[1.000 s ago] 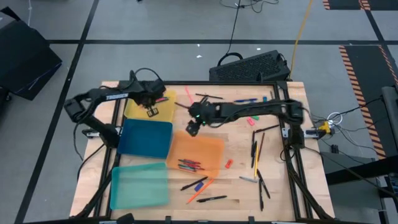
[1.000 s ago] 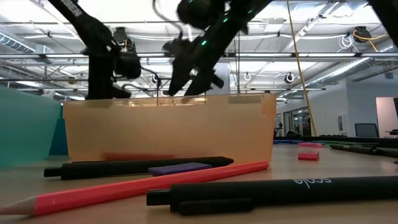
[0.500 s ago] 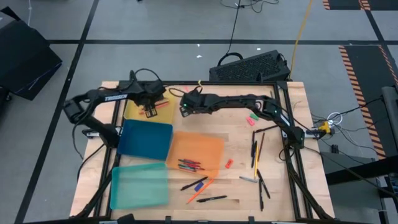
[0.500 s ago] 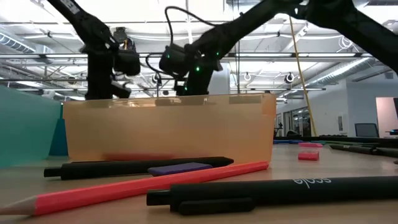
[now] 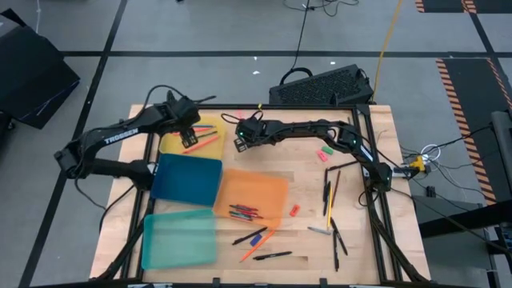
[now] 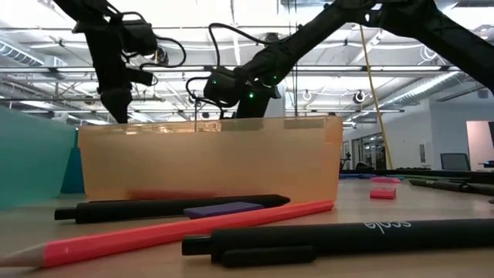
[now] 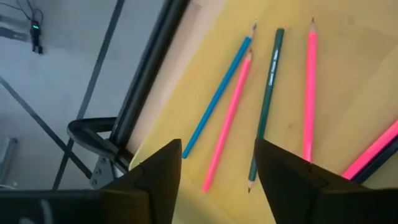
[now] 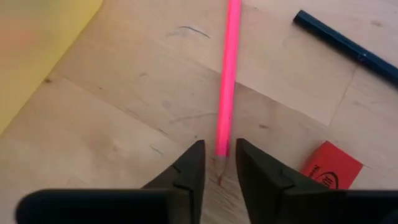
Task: Sort crayons/erasers/pens/pencils in bins
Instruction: Put the pink pencil into yellow bin
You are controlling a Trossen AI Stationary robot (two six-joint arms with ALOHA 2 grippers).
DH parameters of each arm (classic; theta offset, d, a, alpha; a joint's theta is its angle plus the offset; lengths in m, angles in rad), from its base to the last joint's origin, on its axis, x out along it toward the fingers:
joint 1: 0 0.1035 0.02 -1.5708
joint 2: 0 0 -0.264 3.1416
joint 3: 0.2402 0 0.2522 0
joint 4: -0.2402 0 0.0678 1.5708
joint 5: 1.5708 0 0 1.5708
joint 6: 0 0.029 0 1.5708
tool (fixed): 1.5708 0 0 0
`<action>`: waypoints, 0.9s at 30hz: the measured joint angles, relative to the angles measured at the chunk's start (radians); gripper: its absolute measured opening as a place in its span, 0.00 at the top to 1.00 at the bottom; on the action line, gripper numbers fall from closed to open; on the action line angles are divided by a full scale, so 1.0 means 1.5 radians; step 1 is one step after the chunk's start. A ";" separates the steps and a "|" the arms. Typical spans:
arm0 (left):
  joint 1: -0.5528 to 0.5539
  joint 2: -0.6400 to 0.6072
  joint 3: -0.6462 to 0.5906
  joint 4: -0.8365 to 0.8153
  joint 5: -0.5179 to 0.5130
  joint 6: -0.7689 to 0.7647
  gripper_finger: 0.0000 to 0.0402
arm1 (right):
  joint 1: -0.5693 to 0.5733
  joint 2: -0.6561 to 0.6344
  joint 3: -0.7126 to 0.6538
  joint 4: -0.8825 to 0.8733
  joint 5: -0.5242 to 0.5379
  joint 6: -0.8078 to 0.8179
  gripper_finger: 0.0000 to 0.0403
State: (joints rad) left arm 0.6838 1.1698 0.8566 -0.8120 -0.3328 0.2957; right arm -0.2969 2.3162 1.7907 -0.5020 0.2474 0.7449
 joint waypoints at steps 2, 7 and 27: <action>0.000 -0.011 0.000 0.001 0.000 -0.006 0.51 | 0.003 -0.001 -0.007 -0.002 -0.006 -0.008 0.85; 0.000 -0.017 0.001 0.004 0.001 -0.004 0.51 | 0.010 -0.001 -0.007 -0.020 0.001 -0.017 0.93; 0.001 -0.017 0.001 0.014 0.001 0.026 0.51 | 0.048 -0.092 -0.012 -0.297 -0.078 0.014 1.00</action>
State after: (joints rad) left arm 0.6857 1.1439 0.8574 -0.7914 -0.3309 0.3340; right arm -0.2246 2.1787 1.7724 -0.9469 0.1297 0.7657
